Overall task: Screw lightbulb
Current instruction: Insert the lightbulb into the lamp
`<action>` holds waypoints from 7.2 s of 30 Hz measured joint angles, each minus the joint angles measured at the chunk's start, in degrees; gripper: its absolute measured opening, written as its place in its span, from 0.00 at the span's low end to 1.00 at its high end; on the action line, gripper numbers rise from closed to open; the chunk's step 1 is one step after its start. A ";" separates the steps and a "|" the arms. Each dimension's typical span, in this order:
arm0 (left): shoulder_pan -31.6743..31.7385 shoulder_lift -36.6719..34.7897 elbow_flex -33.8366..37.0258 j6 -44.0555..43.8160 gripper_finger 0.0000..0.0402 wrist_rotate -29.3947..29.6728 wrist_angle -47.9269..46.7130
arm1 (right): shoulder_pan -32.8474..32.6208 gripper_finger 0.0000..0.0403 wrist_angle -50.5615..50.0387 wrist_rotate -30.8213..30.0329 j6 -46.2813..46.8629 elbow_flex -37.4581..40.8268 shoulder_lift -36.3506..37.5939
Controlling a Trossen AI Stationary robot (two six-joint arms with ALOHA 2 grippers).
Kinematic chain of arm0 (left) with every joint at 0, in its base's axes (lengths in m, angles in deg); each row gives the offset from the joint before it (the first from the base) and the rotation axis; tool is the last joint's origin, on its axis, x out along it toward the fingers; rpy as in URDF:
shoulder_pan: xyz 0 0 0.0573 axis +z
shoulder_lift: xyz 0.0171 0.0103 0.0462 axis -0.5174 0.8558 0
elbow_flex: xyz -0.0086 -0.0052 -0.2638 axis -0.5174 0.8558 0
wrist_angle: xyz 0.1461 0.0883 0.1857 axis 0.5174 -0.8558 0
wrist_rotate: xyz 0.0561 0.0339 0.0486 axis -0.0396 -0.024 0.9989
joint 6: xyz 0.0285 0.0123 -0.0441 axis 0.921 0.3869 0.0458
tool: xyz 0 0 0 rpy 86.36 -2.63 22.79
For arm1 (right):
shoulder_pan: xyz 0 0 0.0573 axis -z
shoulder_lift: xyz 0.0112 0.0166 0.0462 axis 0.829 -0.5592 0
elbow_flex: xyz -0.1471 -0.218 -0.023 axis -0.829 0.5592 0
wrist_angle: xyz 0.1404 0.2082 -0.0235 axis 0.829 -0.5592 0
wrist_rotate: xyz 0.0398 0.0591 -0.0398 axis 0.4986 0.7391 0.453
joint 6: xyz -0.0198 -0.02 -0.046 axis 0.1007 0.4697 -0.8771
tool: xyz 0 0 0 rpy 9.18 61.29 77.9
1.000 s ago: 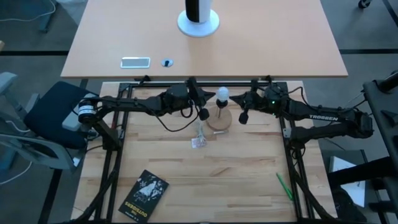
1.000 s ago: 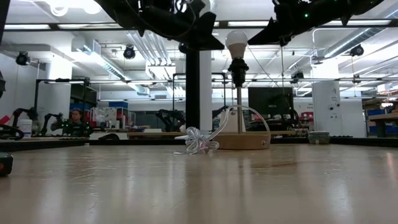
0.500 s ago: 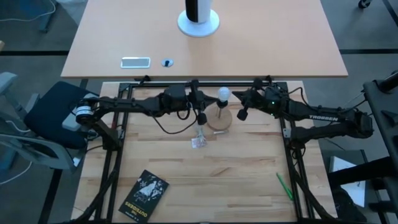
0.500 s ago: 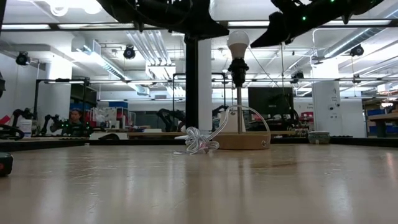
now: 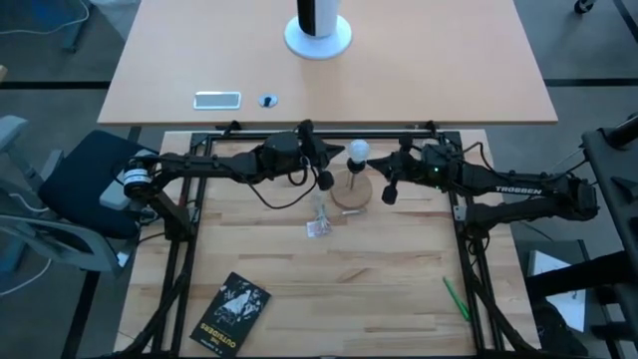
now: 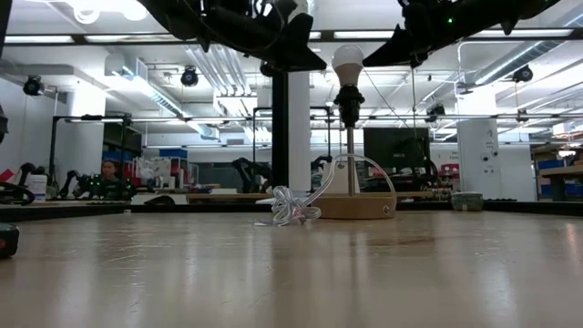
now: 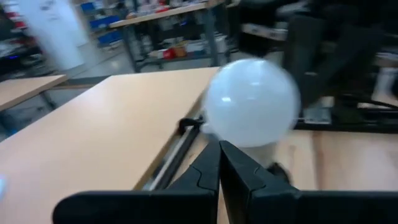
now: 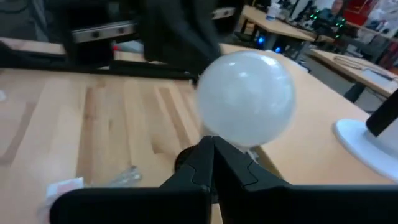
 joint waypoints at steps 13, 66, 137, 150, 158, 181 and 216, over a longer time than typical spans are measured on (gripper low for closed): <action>-1.09 0.28 0.00 -0.39 0.00 -11.57 3.18 | 2.23 0.00 3.14 -4.81 -3.92 0.02 -0.04; -0.68 -0.85 0.02 -4.98 0.00 -7.63 -3.92 | 1.99 0.00 1.34 -6.76 -5.50 0.09 -0.96; 0.49 0.30 0.00 -3.84 0.00 -10.23 -2.95 | 0.98 0.00 2.38 -10.05 -7.77 0.09 -0.73; 1.22 1.03 0.00 -3.29 0.00 -7.42 0.42 | 1.50 0.00 4.45 0.38 -4.79 0.09 -1.05; 1.04 0.94 0.00 -4.20 0.00 -4.99 -1.17 | -0.07 0.00 2.76 -0.53 -2.71 0.07 -0.96; 0.42 0.92 0.00 -3.17 0.00 -7.75 0.97 | 0.82 0.00 2.38 -1.75 -4.85 0.07 -1.54; 0.08 0.98 0.02 -4.70 0.00 -4.45 1.40 | -0.15 0.00 1.88 -0.34 -4.72 0.02 -1.03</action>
